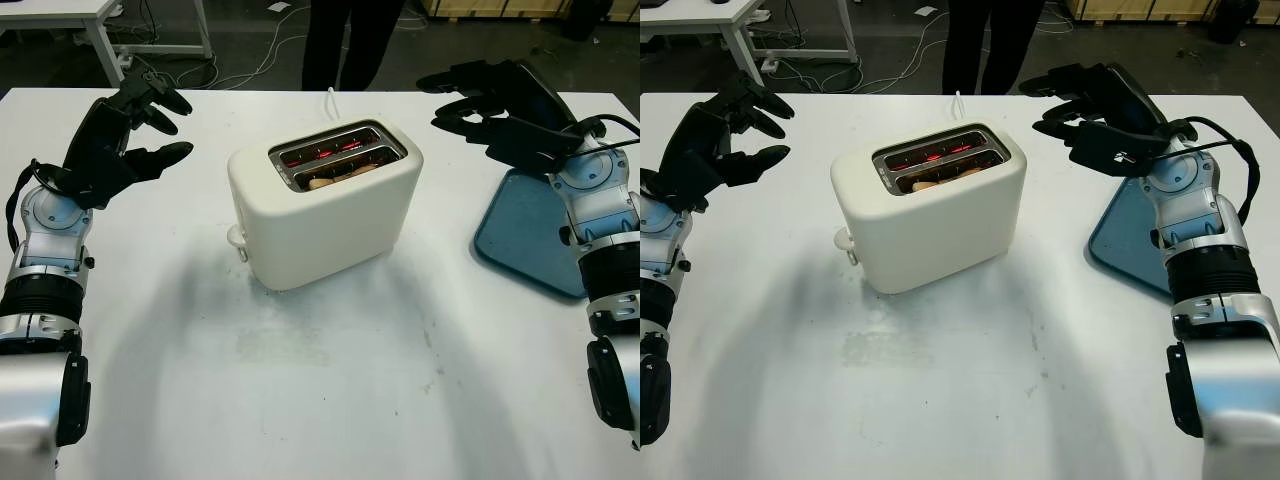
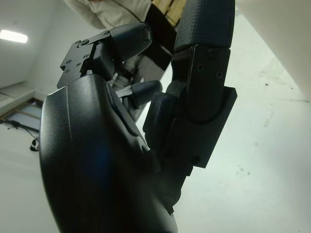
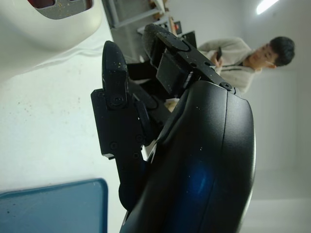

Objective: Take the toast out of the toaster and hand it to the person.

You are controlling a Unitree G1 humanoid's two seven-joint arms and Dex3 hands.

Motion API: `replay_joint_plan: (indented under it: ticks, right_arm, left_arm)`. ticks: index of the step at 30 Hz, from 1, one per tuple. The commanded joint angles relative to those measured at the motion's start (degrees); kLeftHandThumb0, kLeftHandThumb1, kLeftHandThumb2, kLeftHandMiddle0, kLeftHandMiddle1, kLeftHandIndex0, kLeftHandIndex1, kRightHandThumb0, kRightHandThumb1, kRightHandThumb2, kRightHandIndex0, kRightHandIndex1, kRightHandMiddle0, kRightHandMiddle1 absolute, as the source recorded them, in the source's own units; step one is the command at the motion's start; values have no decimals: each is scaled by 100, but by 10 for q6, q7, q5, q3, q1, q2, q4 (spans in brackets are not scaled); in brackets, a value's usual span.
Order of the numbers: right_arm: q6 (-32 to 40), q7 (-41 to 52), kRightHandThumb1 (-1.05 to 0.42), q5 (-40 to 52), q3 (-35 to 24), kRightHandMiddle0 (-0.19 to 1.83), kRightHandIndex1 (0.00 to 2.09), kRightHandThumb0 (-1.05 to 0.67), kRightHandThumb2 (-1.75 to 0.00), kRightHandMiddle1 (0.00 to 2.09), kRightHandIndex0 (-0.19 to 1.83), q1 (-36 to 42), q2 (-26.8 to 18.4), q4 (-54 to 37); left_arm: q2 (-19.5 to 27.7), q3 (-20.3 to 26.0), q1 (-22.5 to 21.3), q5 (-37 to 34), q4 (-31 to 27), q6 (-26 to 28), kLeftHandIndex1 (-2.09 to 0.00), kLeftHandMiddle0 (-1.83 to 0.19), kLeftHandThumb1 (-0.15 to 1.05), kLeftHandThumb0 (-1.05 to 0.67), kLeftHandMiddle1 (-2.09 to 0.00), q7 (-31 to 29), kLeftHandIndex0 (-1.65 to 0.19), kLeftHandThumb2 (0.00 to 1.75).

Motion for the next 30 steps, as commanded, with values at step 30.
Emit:
replay_joint_plan:
  ticks: [30]
  right_arm:
    - [-5, 3, -92, 4, -2, 77, 0, -41, -24, 0, 94, -6, -2, 0]
  left_arm:
    - [3, -2, -9, 7, 2, -11, -149, -5, 92, -105, -164, 6, -10, 27]
